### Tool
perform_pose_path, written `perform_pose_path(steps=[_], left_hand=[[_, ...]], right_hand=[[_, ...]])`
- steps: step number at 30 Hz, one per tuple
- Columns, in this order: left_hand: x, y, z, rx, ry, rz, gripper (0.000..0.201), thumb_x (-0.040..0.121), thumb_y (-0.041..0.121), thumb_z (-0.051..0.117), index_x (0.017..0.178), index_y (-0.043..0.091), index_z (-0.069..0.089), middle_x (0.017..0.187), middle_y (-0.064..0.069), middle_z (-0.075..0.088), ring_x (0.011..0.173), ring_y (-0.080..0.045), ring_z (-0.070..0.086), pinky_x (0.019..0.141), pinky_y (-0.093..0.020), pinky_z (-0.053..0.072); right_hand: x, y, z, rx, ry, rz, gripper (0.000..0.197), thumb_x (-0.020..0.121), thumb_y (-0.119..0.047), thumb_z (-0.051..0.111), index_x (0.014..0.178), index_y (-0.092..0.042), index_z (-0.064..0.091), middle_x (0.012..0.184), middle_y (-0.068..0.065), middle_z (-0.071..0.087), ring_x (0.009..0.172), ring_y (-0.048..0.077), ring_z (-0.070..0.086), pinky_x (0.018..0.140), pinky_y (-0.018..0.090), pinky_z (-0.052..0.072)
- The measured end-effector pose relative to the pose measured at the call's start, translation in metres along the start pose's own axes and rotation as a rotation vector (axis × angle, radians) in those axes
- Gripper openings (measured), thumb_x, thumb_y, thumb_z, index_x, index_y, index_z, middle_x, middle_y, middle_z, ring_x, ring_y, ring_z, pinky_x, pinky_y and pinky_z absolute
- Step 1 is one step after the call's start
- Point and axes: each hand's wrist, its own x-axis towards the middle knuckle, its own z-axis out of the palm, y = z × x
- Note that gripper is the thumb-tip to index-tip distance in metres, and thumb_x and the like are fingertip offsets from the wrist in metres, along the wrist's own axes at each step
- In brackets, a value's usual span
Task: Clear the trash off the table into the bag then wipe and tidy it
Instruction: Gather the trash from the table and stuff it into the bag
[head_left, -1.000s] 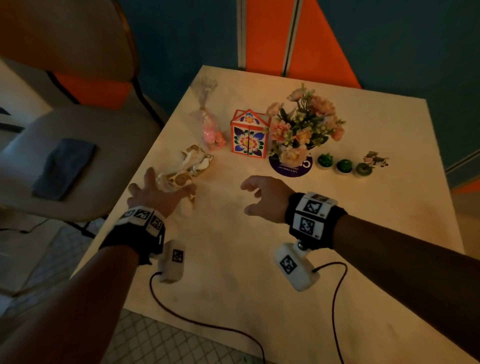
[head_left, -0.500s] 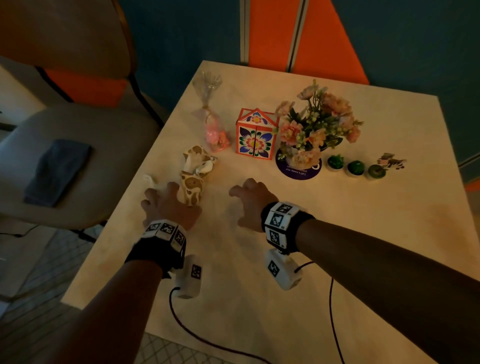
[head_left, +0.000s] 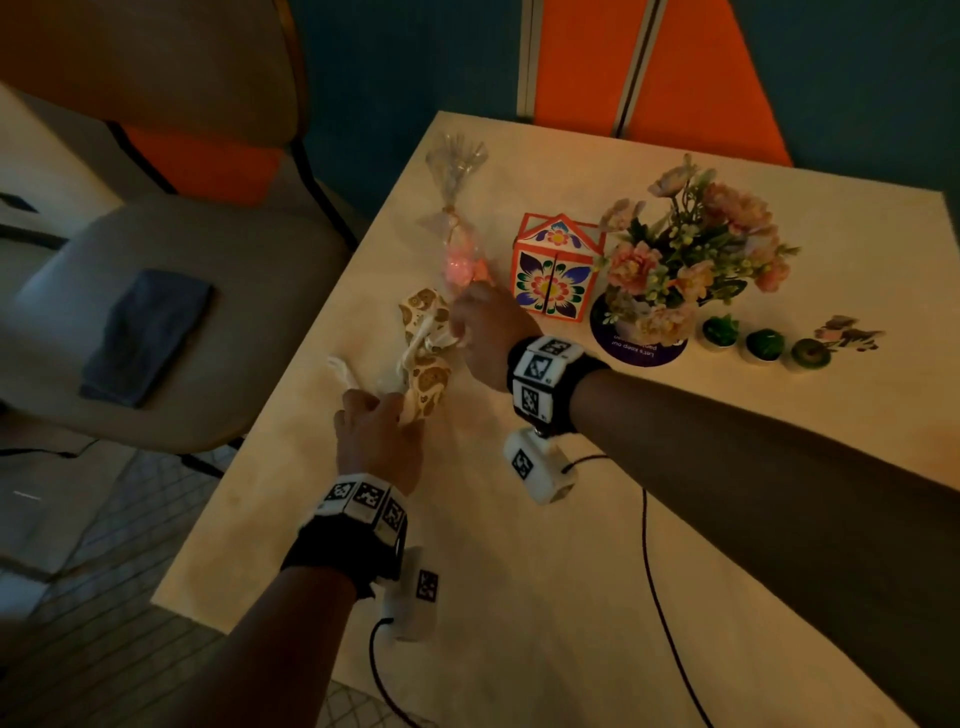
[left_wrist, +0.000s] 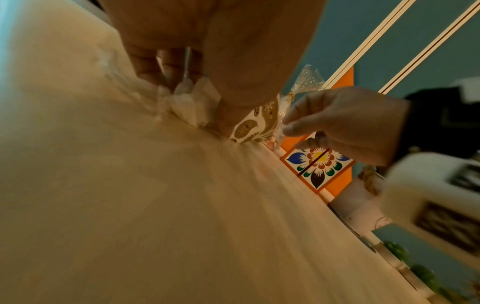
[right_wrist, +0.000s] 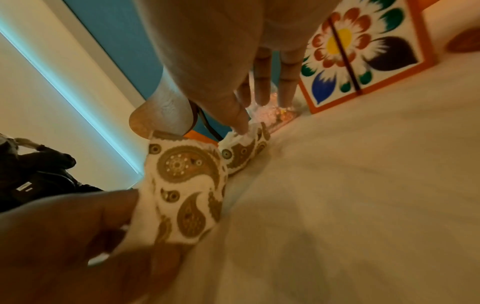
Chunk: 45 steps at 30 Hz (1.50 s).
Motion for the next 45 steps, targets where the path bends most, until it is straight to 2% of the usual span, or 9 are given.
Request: perform_pose_path(steps=[4,7,14,20,24,29,34,40,45], left_hand=[[-0.013,-0.011,0.002,-0.087,-0.011,0.137,0.022,0.086,0.015,0.059,0.106,0.010,0.063,0.107,-0.003,0.049,0.094,-0.020,0.050,0.076,-0.020,0.033],[-0.021,-0.015,-0.002,-0.098,-0.044,0.165,0.022,0.081,0.007,0.056,0.101,0.010,0.064,0.097,0.001,0.052,0.081,-0.017,0.050,0.068,-0.019,0.033],[-0.035,-0.021,-0.021,-0.402,-0.156,-0.080,0.018,0.079,0.001,0.058,0.086,0.014,0.068,0.074,-0.006,0.066,0.064,-0.022,0.062,0.056,-0.029,0.055],[-0.033,-0.037,-0.047,-0.736,-0.111,-0.230,0.029,0.073,-0.012,0.054,0.100,-0.007,0.061,0.055,-0.020,0.059,0.045,-0.025,0.048,0.037,-0.025,0.036],[-0.027,-0.037,-0.064,-0.877,0.022,-0.327,0.022,0.068,-0.016,0.044,0.067,0.002,0.056,0.052,-0.015,0.048,0.044,-0.022,0.042,0.039,-0.021,0.028],[-0.013,-0.016,-0.073,-0.922,0.093,-0.371,0.036,0.074,-0.017,0.033,0.065,0.014,0.049,0.059,-0.012,0.046,0.042,-0.017,0.037,0.032,-0.012,0.027],[0.012,-0.003,-0.060,-0.614,0.042,-0.209,0.013,0.069,0.020,0.054,0.079,0.020,0.062,0.078,-0.027,0.063,0.065,-0.037,0.059,0.057,-0.039,0.048],[0.013,0.025,-0.031,-0.181,-0.042,-0.081,0.015,0.083,0.008,0.051,0.085,0.016,0.064,0.093,-0.014,0.066,0.088,-0.031,0.060,0.071,-0.031,0.047],[0.000,0.031,-0.014,-0.035,-0.048,-0.152,0.048,0.087,0.059,0.044,0.103,0.016,0.058,0.104,-0.013,0.066,0.099,-0.033,0.060,0.081,-0.036,0.047]], right_hand=[[0.021,-0.006,0.008,-0.142,-0.250,-0.066,0.082,0.083,0.002,0.058,0.146,-0.039,0.026,0.162,-0.003,0.004,0.148,0.028,0.004,0.119,0.044,0.022],[0.035,-0.007,0.017,-0.275,-0.361,-0.133,0.076,0.088,-0.009,0.058,0.143,-0.050,0.024,0.162,-0.005,-0.008,0.149,0.030,-0.004,0.119,0.051,0.017],[0.032,-0.015,0.020,-0.276,-0.296,-0.163,0.042,0.087,-0.014,0.056,0.124,-0.034,0.052,0.143,0.001,0.038,0.130,0.032,0.031,0.095,0.041,0.037],[0.016,-0.007,0.021,-0.352,-0.261,-0.186,0.029,0.094,-0.020,0.048,0.122,-0.020,0.052,0.134,0.006,0.044,0.121,0.032,0.036,0.082,0.037,0.039],[-0.002,0.008,0.016,-0.360,-0.270,-0.186,0.034,0.095,-0.019,0.046,0.128,-0.020,0.047,0.130,0.007,0.048,0.120,0.031,0.041,0.085,0.037,0.041],[-0.040,0.028,-0.004,-0.138,-0.165,-0.052,0.026,0.085,-0.022,0.056,0.111,-0.019,0.053,0.110,0.009,0.057,0.100,0.032,0.055,0.073,0.029,0.035],[-0.093,0.047,-0.033,0.151,-0.058,0.148,0.016,0.074,-0.021,0.066,0.080,-0.025,0.052,0.070,-0.003,0.054,0.069,0.023,0.053,0.063,0.027,0.036],[-0.146,0.064,-0.051,0.386,-0.038,0.274,0.009,0.080,-0.008,0.065,0.083,-0.014,0.058,0.066,0.003,0.056,0.044,0.018,0.054,0.045,0.034,0.052],[-0.172,0.078,-0.057,0.442,-0.013,0.311,0.012,0.079,-0.004,0.064,0.078,-0.015,0.058,0.064,0.007,0.058,0.033,0.013,0.051,0.044,0.039,0.055]])
